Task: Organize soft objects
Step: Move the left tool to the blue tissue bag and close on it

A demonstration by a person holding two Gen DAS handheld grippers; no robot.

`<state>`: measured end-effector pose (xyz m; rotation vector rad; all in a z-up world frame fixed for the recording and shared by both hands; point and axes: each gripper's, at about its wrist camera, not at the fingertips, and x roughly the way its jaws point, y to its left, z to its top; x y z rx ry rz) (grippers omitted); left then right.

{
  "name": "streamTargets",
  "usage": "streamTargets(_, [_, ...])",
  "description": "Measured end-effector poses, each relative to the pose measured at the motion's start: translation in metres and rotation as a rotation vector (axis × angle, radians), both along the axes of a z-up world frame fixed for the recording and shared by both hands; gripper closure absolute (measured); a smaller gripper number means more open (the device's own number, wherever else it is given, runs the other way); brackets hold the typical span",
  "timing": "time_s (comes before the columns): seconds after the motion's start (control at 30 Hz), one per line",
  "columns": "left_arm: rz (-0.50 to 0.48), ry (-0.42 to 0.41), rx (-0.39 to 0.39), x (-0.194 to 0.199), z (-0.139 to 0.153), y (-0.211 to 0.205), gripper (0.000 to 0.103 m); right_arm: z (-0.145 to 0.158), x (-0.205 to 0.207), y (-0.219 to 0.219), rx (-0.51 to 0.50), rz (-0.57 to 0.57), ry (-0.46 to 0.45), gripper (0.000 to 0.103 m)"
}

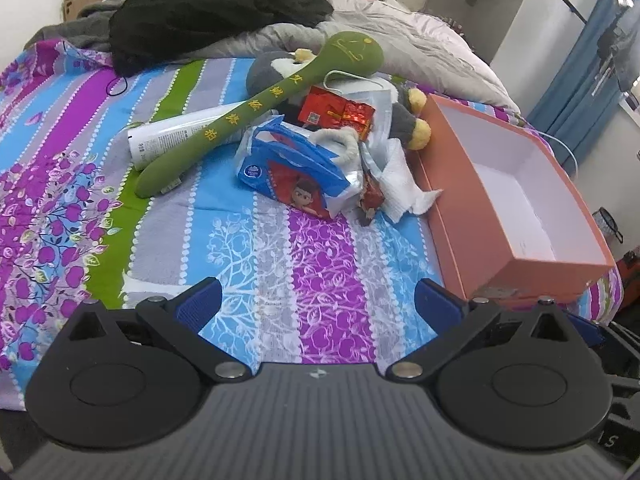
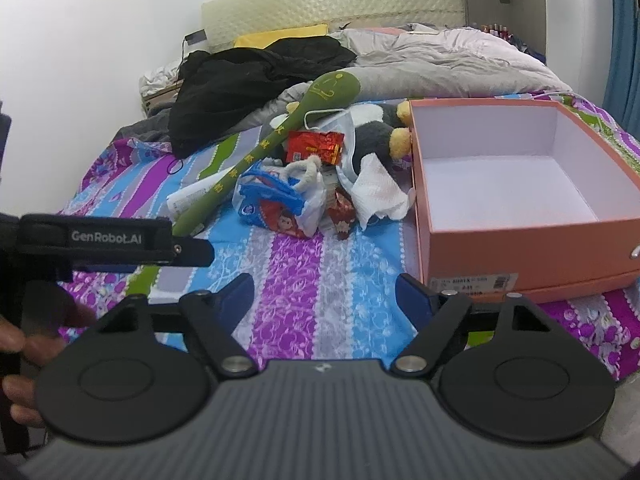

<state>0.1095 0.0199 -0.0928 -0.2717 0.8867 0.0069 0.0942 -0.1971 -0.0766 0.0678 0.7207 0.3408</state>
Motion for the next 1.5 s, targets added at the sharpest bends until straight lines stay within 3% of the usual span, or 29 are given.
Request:
streamTargets(0.27, [0.077, -0.021, -0.065, 0.035, -0.009, 0.025, 0.006, 0.002, 0.041, 0.013, 0.120, 0.027, -0.019, 0.023])
streamTargets(0.37, [0.085, -0.027, -0.094, 0.049, -0.016, 0.034, 0.010, 0.001, 0.063, 0.016, 0.199, 0.029, 0.014, 0.023])
streamTargets(0.53, [0.085, -0.022, -0.146, 0.072, -0.032, 0.046, 0.020, -0.009, 0.099, 0.020, 0.247, -0.012, 0.054, 0.027])
streamTargets(0.9, [0.028, -0.046, -0.288, 0.117, -0.071, 0.049, 0.039, -0.041, 0.169, 0.030, 0.285, -0.011, 0.124, 0.055])
streamTargets(1.07, [0.030, -0.066, -0.362, 0.134, -0.081, 0.048, 0.041, -0.050, 0.195, 0.035, 0.293, 0.014, 0.157, 0.065])
streamTargets(1.3, [0.064, -0.056, -0.409, 0.153, -0.098, 0.050, 0.041, -0.065, 0.232, 0.046, 0.295, 0.020, 0.204, 0.065])
streamTargets(1.5, [0.078, -0.048, -0.457, 0.166, -0.110, 0.049, 0.049, -0.079, 0.252, 0.053, 0.280, 0.040, 0.256, 0.065])
